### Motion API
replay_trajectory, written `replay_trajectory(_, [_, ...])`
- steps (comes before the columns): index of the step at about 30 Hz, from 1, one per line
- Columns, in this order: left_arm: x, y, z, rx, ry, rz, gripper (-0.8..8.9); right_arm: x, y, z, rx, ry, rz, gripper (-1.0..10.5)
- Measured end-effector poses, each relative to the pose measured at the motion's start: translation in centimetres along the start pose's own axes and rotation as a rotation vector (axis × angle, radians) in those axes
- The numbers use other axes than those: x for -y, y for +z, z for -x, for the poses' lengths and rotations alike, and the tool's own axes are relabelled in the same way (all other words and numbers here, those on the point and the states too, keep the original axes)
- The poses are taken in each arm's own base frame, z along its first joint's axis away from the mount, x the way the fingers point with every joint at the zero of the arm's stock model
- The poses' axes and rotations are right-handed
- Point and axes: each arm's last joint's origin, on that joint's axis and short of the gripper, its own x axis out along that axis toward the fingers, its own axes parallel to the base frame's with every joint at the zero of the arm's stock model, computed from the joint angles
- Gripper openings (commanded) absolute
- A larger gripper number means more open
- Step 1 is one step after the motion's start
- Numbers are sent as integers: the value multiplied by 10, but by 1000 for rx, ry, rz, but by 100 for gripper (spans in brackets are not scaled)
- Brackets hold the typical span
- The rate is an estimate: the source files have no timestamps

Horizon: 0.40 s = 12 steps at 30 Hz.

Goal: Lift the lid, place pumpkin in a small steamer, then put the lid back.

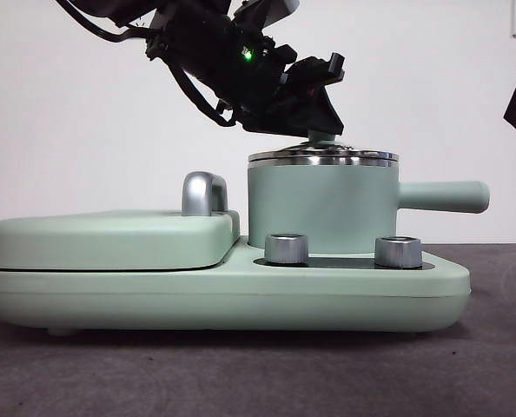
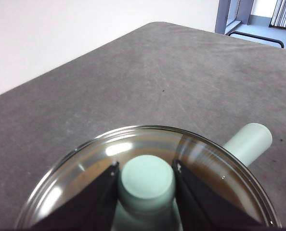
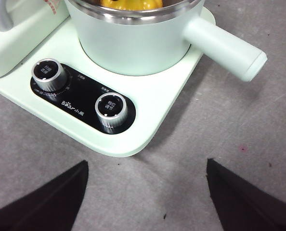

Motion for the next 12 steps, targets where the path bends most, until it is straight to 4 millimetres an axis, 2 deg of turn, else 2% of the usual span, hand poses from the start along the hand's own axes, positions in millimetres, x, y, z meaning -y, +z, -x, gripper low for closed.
replay_trajectory(6, [0, -1, 2, -31, -3, 25, 227, 0, 0, 0, 0, 0, 0, 378])
replay_trajectory(12, [0, 16, 28, -72, -1, 48, 227, 0, 0, 0, 3, 0, 0, 378])
